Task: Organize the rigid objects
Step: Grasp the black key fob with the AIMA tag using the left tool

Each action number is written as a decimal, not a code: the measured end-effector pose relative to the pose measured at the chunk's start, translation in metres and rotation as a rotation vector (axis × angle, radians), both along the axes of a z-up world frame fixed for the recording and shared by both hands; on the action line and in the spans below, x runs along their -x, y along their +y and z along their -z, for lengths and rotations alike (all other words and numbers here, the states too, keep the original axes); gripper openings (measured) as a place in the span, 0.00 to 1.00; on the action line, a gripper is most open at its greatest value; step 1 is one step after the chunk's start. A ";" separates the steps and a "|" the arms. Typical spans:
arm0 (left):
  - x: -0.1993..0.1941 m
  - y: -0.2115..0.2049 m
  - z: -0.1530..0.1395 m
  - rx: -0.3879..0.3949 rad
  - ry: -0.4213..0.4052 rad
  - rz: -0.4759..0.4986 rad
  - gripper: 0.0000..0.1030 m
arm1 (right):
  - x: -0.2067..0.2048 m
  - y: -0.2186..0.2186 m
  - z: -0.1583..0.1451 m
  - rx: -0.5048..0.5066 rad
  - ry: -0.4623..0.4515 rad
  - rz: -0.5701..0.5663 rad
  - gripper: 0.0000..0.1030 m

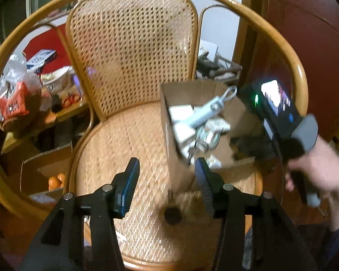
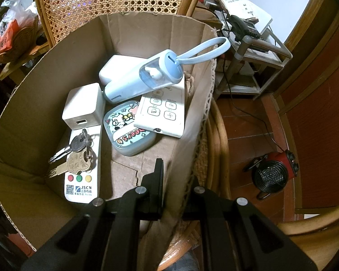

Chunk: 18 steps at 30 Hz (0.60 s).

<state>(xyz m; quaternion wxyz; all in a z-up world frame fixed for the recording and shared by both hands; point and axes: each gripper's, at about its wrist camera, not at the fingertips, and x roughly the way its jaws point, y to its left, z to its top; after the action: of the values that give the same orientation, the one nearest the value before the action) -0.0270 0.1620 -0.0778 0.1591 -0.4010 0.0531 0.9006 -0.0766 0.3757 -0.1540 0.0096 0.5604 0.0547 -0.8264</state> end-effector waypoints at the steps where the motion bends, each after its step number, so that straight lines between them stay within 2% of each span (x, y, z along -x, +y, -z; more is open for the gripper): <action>1: -0.003 -0.003 0.007 0.003 -0.016 -0.002 0.48 | 0.001 0.000 0.000 0.001 -0.001 0.000 0.11; 7: -0.015 -0.011 0.042 -0.008 -0.093 -0.001 0.48 | 0.000 -0.001 0.000 -0.001 -0.001 -0.001 0.11; 18: -0.014 0.019 0.098 -0.020 -0.196 0.051 0.48 | 0.001 0.000 0.000 0.000 -0.001 -0.001 0.11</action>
<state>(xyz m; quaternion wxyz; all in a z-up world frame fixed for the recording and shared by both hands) -0.0130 0.1806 -0.1758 0.1905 -0.4841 0.0383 0.8532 -0.0774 0.3758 -0.1540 0.0099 0.5610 0.0550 -0.8260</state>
